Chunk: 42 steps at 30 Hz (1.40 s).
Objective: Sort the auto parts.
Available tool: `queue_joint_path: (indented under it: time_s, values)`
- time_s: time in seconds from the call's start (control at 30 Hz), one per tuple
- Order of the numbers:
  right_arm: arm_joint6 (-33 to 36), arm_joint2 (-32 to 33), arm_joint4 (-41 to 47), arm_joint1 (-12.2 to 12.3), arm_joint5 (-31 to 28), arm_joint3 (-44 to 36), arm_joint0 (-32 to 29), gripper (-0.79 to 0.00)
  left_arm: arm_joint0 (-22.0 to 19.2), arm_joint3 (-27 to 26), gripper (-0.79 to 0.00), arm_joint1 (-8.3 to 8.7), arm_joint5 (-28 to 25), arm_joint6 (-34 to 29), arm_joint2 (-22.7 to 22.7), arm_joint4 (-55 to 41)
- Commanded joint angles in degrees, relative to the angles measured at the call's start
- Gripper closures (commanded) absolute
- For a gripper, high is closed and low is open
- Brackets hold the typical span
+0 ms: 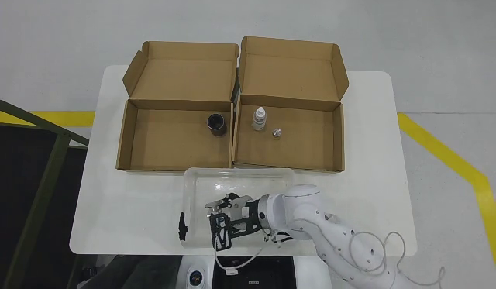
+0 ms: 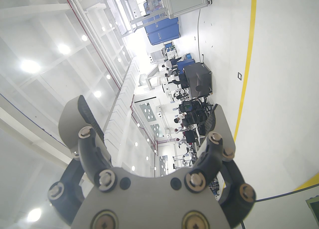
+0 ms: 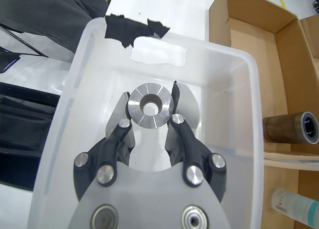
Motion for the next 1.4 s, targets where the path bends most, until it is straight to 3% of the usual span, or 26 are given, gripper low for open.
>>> queue_joint_path:
  time_s: [0.0,0.6,1.03,1.37]
  values:
    - [-0.4,0.8,1.3,0.1,0.1,-1.0,0.0,0.000,0.0,0.0,-0.785,0.00,0.0,0.0,0.0,0.0]
    - [0.3,8.0,7.8,1.5,0.7,-12.0,1.1,0.000,0.0,0.0,-0.785,0.00,0.0,0.0,0.0,0.0]
    - [-1.6,8.8,10.4,1.2,4.9,-9.8,4.7,0.000,0.0,0.0,-0.785,0.00,0.0,0.0,0.0,0.0]
    - [-0.4,5.5,12.7,0.1,7.7,-4.3,9.6,0.000,0.0,0.0,-0.785,0.00,0.0,0.0,0.0,0.0]
